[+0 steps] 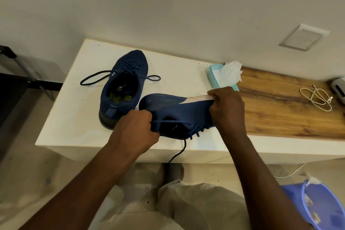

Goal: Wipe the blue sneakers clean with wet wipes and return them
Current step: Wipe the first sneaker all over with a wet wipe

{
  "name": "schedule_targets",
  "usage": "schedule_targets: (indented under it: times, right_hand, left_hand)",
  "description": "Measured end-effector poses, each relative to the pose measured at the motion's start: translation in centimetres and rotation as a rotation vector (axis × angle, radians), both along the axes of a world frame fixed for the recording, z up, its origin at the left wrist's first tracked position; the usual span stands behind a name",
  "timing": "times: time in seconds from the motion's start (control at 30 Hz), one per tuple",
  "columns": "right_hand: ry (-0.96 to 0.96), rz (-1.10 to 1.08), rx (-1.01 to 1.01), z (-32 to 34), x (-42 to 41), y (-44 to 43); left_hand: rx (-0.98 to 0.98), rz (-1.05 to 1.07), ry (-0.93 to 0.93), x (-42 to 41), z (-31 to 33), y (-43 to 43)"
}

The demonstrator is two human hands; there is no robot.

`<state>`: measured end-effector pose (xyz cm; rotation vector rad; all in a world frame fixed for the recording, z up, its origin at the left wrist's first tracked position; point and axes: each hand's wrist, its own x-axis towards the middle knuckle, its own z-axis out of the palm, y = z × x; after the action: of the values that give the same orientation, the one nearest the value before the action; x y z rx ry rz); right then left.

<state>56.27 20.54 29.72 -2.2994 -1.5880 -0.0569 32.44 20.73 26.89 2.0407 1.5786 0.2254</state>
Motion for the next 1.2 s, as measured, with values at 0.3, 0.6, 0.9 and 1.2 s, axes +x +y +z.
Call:
schedule_targets:
  times: [0.3, 0.6, 0.9, 1.2]
  right_hand:
    - [0.264, 0.354, -0.157, 1.1, -9.1, 0.3]
    - [0.299, 0.288, -0.137, 0.8, -4.9, 1.3]
    - [0.050, 0.667, -0.239, 1.1, -12.1, 1.2]
    - [0.274, 0.236, -0.168, 1.6, -5.7, 1.2]
  left_hand:
    - [-0.145, 0.101, -0.270, -0.4, 0.5, 0.1]
    - [-0.109, 0.003, -0.130, -0.6, 0.3, 0.4]
    - [-0.192, 0.000, 0.012, 0.4, 1.8, 0.7]
    - [-0.158, 0.040, -0.204, 0.0, 0.0, 0.9]
